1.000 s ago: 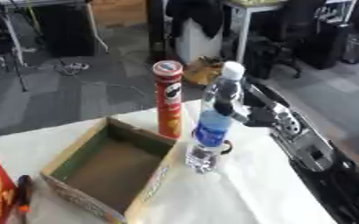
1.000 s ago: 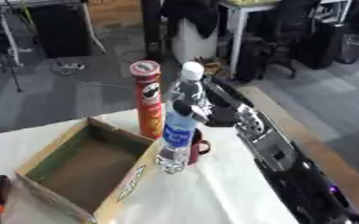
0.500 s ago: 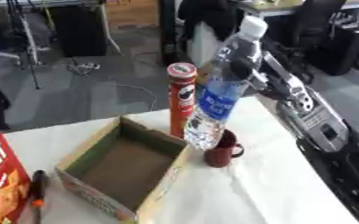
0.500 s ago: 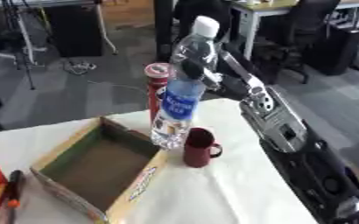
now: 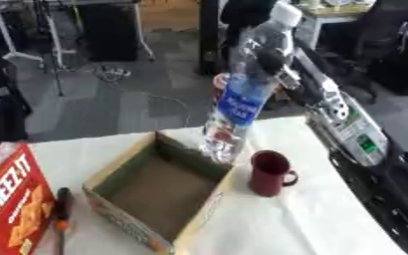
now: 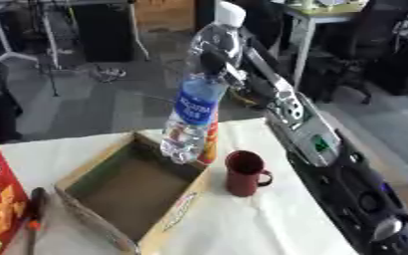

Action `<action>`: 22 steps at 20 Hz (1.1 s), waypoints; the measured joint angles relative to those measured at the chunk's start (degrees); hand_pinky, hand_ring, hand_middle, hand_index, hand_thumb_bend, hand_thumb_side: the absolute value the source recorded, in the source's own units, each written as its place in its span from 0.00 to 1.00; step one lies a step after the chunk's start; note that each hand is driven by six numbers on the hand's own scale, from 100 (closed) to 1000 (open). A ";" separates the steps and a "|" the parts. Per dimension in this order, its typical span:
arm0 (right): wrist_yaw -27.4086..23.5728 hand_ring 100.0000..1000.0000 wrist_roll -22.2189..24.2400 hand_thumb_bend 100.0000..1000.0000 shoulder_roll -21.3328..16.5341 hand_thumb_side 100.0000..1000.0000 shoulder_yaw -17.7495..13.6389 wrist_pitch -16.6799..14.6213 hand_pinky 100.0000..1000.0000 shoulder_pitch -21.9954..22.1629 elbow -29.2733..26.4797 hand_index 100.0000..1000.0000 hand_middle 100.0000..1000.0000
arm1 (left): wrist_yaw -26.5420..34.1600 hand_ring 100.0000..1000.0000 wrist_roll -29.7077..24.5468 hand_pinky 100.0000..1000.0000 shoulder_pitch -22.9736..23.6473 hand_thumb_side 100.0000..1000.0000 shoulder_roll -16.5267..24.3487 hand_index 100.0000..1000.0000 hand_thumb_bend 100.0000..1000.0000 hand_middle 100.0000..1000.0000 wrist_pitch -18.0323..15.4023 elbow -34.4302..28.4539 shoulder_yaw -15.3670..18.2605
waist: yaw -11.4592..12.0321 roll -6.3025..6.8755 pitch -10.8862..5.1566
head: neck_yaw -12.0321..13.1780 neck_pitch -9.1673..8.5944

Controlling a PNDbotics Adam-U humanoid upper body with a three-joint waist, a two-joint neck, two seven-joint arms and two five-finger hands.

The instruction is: Pick up objects on the table and place them in the box.

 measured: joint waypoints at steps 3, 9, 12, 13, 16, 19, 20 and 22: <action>-0.01 0.26 -0.60 0.36 -0.68 0.72 -0.31 -0.45 0.00 -0.92 0.84 0.46 0.14 | 0.18 0.95 -0.20 1.00 -1.03 0.97 -0.02 0.83 0.00 0.86 -0.22 0.00 -0.15 | 1.73 -0.61 1.12 | -1.17 -0.77; 0.39 0.26 -1.29 0.36 -1.61 0.72 -0.47 -1.42 0.00 -2.21 3.30 0.46 0.13 | 0.49 0.95 -0.46 1.00 -2.65 0.97 -0.56 0.83 0.00 0.86 -0.84 0.00 -0.47 | 4.86 -1.67 3.06 | -3.13 -2.71; 1.04 0.26 -1.53 0.36 -2.07 0.72 -0.51 -2.36 0.00 -2.66 4.62 0.46 0.13 | 0.64 0.95 -0.63 1.00 -3.30 0.97 -0.77 0.83 0.00 0.86 -1.17 0.00 -0.68 | 6.11 -2.25 3.53 | -4.28 -3.67; 1.47 0.26 -1.58 0.36 -2.13 0.72 -0.51 -2.80 0.00 -2.86 5.09 0.46 0.13 | 0.70 0.95 -0.70 1.00 -3.59 0.97 -0.90 0.83 0.00 0.86 -1.26 0.00 -0.70 | 6.68 -2.40 3.92 | -4.71 -4.06; 2.88 0.26 -1.71 0.37 -2.22 0.72 -0.46 -4.18 0.00 -2.89 6.42 0.46 0.13 | 0.89 0.95 -0.92 1.00 -4.19 0.97 -1.04 0.83 0.00 0.86 -1.51 0.00 -0.90 | 7.36 -2.93 4.42 | -5.72 -4.72; 4.97 0.26 -1.62 0.37 -2.49 0.72 -0.01 -5.98 0.00 -2.94 7.50 0.46 0.14 | 0.93 0.95 -1.13 1.00 -4.78 0.97 -1.04 0.83 0.00 0.86 -1.74 0.00 -1.04 | 8.65 -3.51 5.27 | -6.87 -5.24; 5.90 0.27 -1.55 0.39 -2.49 0.72 0.24 -6.66 0.00 -2.94 7.94 0.46 0.14 | 0.94 0.95 -1.18 1.00 -4.84 0.97 -1.04 0.83 0.00 0.86 -1.79 0.00 -1.04 | 8.76 -3.69 5.46 | -7.15 -5.31; 7.68 0.28 -1.36 0.40 -2.48 0.71 0.75 -8.01 0.00 -2.93 8.86 0.47 0.14 | 1.00 0.95 -1.22 1.00 -5.03 0.98 -1.05 0.83 0.00 0.86 -1.84 0.00 -1.05 | 8.91 -3.79 5.50 | -7.59 -5.53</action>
